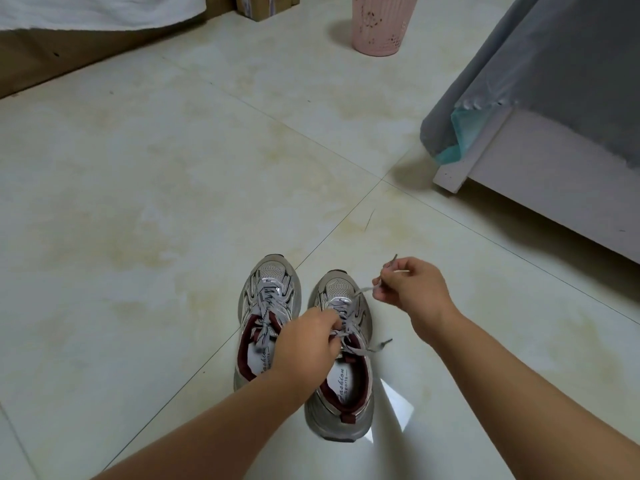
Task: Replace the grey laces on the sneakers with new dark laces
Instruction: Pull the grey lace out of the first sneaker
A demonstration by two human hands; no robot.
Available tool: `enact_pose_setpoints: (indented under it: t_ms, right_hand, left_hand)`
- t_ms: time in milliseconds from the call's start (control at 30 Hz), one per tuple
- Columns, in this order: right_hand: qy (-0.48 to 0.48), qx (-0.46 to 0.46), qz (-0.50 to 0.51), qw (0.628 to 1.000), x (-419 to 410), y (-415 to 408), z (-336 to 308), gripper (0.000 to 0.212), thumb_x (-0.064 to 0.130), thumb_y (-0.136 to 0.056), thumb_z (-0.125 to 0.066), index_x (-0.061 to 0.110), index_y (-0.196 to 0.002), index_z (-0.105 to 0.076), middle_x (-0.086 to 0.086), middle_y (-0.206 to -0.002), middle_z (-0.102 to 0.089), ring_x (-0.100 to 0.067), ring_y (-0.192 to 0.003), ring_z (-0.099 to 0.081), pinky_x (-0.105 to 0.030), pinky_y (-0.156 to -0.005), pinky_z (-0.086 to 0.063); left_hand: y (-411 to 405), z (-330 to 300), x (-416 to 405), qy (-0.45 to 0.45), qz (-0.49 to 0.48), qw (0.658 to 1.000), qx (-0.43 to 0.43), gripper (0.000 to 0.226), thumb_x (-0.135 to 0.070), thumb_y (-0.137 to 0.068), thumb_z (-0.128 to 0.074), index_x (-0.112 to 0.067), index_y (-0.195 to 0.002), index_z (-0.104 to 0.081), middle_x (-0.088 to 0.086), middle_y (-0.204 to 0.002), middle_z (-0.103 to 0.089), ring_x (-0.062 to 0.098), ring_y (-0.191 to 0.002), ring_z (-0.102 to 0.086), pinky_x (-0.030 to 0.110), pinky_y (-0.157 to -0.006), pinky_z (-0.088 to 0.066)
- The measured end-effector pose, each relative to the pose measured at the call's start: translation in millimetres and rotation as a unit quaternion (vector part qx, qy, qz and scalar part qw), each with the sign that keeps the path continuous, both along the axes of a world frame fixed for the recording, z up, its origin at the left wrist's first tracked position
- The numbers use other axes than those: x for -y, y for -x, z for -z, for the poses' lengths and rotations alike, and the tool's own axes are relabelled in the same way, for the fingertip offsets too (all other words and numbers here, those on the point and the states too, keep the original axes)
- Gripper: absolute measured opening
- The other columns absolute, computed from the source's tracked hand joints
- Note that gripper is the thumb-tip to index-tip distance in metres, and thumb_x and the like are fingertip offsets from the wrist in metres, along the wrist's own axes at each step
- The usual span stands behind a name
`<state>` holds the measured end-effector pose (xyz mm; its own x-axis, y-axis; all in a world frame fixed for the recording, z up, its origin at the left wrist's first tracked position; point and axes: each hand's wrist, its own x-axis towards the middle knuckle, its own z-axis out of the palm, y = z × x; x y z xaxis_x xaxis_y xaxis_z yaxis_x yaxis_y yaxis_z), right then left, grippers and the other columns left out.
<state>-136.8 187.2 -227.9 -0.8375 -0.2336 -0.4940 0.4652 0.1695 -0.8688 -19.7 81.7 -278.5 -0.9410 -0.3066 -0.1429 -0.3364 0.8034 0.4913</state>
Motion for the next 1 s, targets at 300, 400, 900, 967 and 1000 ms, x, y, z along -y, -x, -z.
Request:
enact_pose_setpoints:
  t_ms: [300, 400, 900, 967, 1000]
  right_hand:
    - [-0.233, -0.081, -0.337, 0.909, -4.5, -37.3, 36.8, 0.022, 0.002, -0.078, -0.065, 0.017, -0.094, -0.064, -0.001, -0.087, -0.057, -0.015, -0.08, -0.051, -0.025, -0.081, -0.044]
    - [-0.264, -0.141, -0.345, 0.89, -1.6, -42.7, 39.1, 0.017, 0.011, -0.079, -0.069, 0.016, -0.095, -0.066, 0.004, -0.087, -0.058, -0.014, -0.08, -0.052, -0.021, -0.072, -0.04]
    - [-0.065, 0.102, -0.07, 0.99, -20.1, -21.9, 19.9, 0.019, -0.003, -0.088, -0.046, 0.007, -0.072, -0.051, -0.011, -0.054, -0.058, -0.017, -0.044, -0.058, -0.029, -0.057, -0.046]
    - [-0.181, 0.079, -0.113, 0.974, -25.1, -19.0, 25.2, 0.009, -0.003, -0.083, -0.051, 0.006, -0.084, -0.052, -0.012, -0.056, -0.059, -0.022, -0.047, -0.055, -0.03, -0.057, -0.046]
    - [-0.258, 0.058, -0.155, 0.952, -26.3, -19.8, 28.0, 0.022, -0.001, -0.08, -0.055, 0.005, -0.1, -0.05, -0.015, -0.066, -0.062, -0.025, -0.055, -0.057, -0.031, -0.058, -0.046]
  left_hand:
    - [6.9, -3.0, -1.0, -0.275, -0.167, 0.947, -0.004, 0.021, -0.004, -0.084, -0.057, -0.02, -0.071, -0.057, -0.011, -0.054, -0.05, -0.001, -0.045, -0.042, 0.012, -0.05, -0.034]
    - [10.2, -10.7, 1.4, -0.353, -0.203, 0.912, 0.044, 0.026, -0.005, -0.087, -0.053, -0.017, -0.064, -0.052, -0.005, -0.053, -0.045, 0.007, -0.05, -0.038, 0.012, -0.045, -0.032]
    - [14.7, -24.9, 42.1, -0.09, -0.191, 0.975, 0.076, 0.03, -0.012, -0.086, -0.052, -0.02, -0.114, -0.048, 0.005, -0.091, -0.062, 0.015, -0.076, -0.062, 0.027, -0.068, -0.044]
    - [10.8, -22.5, 35.7, 0.072, -0.077, 0.99, 0.095, 0.032, -0.02, -0.087, -0.055, -0.029, -0.117, -0.054, -0.002, -0.116, -0.052, 0.017, -0.113, -0.047, 0.032, -0.095, -0.034]
    - [10.5, -22.2, 31.6, 0.109, -0.036, 0.989, 0.094, 0.027, -0.026, -0.087, -0.055, -0.032, -0.114, -0.058, -0.006, -0.118, -0.049, 0.016, -0.12, -0.04, 0.035, -0.103, -0.025]
